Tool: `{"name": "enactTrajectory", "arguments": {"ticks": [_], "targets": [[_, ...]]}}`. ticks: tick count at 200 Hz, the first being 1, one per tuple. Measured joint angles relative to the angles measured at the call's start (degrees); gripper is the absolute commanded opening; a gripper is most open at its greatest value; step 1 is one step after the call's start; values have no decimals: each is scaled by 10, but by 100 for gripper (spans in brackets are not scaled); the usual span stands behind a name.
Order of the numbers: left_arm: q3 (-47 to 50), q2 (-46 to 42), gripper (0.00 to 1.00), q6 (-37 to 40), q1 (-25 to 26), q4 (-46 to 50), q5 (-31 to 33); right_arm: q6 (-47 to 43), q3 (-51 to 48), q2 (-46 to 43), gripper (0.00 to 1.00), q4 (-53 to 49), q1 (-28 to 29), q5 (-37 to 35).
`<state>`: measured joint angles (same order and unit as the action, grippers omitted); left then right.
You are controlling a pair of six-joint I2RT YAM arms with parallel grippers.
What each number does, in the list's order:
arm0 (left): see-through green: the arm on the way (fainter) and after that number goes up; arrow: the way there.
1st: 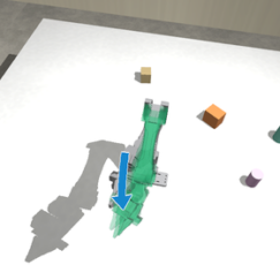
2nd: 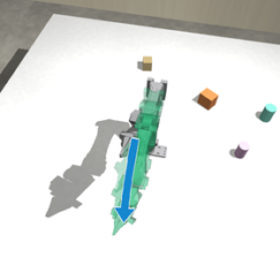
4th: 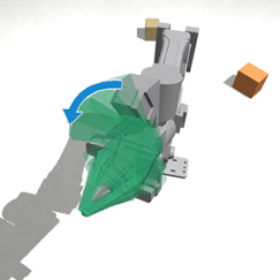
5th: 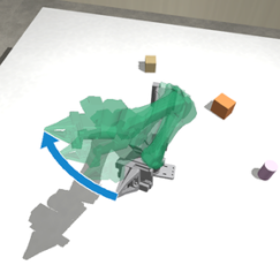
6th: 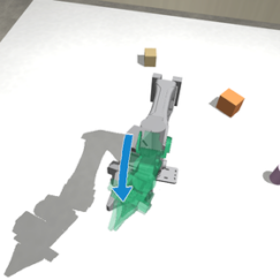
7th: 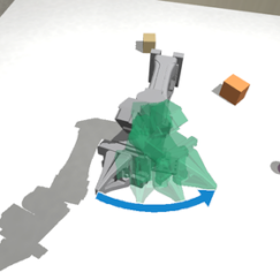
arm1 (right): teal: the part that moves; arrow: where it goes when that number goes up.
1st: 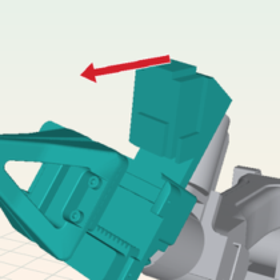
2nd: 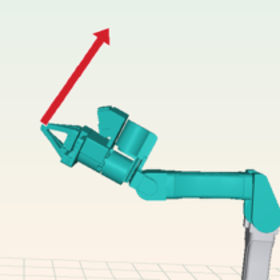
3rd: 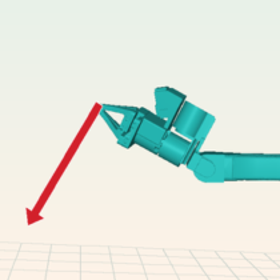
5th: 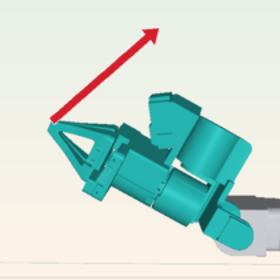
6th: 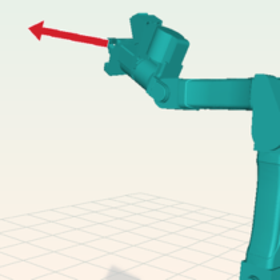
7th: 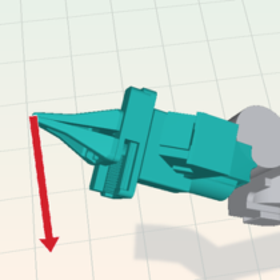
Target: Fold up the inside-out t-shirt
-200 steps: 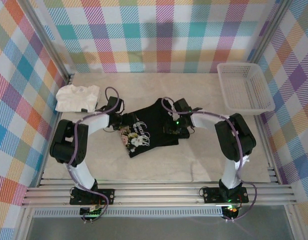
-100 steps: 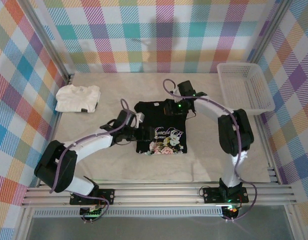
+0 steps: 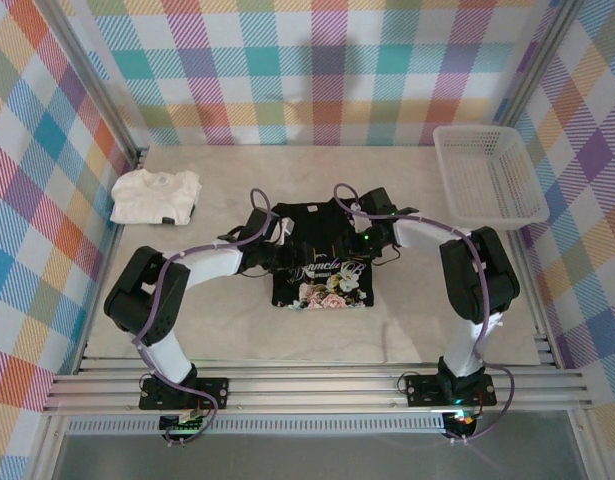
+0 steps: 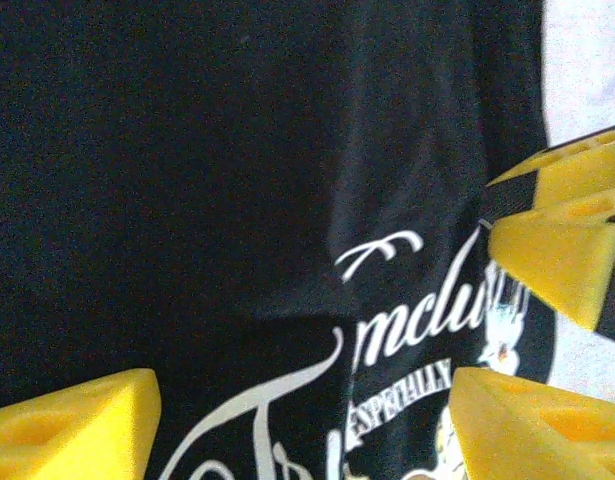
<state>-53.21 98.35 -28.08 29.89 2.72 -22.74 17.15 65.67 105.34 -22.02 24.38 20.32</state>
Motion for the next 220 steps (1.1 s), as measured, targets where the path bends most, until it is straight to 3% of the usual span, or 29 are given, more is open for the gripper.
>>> {"name": "enactTrajectory", "arguments": {"ticks": [40, 66, 108, 127, 157, 220], "targets": [[55, -40, 68, 7, -3, 27, 54, -20, 4, 17, 42, -30, 0, -13], [93, -101, 73, 14, -4, 80, 39, -57, 5, 10, 44, -54, 3, -2], [51, -155, 83, 23, -40, 110, 72, -69, 19, -39, 66, -58, -16, -15], [-15, -114, 86, 20, -78, 93, 88, -46, 70, -20, 76, -47, -54, -35], [-141, 19, 89, 34, -112, 76, 96, -25, 163, 57, 81, -40, -105, -73], [-334, 213, 88, 100, -118, 144, 83, -30, 314, 210, 82, -106, -101, -87]]}}
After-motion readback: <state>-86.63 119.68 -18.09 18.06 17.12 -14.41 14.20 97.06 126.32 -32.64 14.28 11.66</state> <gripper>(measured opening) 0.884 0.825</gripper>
